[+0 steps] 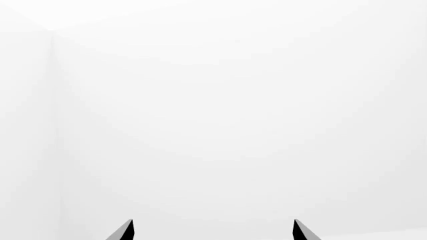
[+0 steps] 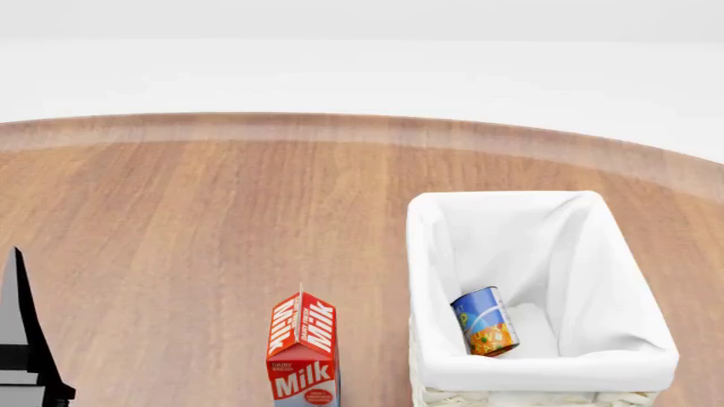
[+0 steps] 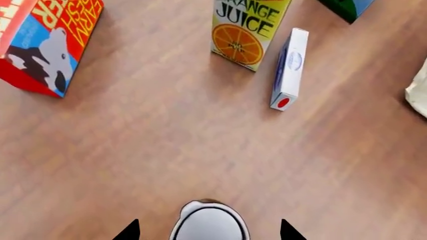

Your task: Pick up the alphabet soup and the tomato sauce, and put them in the basket.

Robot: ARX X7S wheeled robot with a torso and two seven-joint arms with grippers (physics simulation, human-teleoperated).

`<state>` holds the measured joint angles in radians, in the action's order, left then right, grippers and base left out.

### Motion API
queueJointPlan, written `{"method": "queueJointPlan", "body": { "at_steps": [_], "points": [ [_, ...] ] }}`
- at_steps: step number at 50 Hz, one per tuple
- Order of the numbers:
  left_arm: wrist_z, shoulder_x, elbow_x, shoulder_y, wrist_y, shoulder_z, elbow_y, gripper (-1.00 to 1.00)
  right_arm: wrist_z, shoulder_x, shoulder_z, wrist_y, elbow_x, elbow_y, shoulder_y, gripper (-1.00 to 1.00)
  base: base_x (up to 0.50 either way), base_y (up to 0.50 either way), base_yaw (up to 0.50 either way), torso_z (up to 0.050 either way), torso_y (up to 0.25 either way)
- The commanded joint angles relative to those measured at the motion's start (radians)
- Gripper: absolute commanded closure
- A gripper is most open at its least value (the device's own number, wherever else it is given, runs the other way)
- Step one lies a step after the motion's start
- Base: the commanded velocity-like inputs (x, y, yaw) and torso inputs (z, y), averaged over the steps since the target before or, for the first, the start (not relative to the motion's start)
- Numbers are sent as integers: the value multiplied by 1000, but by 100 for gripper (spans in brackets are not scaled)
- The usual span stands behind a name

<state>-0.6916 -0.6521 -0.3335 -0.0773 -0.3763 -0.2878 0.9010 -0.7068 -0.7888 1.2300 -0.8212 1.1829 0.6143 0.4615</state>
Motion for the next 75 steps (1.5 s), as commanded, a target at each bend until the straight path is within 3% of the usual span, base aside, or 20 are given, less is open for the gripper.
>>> {"method": "queueJointPlan", "body": {
  "at_steps": [1,75],
  "points": [
    [-1,-1,3,2,6,-4,-4,-100,35,8,13,40,-44,-41,-33,-100,0,0,0,0,0],
    [-13,-14,-4,11,22,-6,-4,-100,145,76,46,197,-189,-255,-128,-100,0,0,0,0,0]
  ]
}}
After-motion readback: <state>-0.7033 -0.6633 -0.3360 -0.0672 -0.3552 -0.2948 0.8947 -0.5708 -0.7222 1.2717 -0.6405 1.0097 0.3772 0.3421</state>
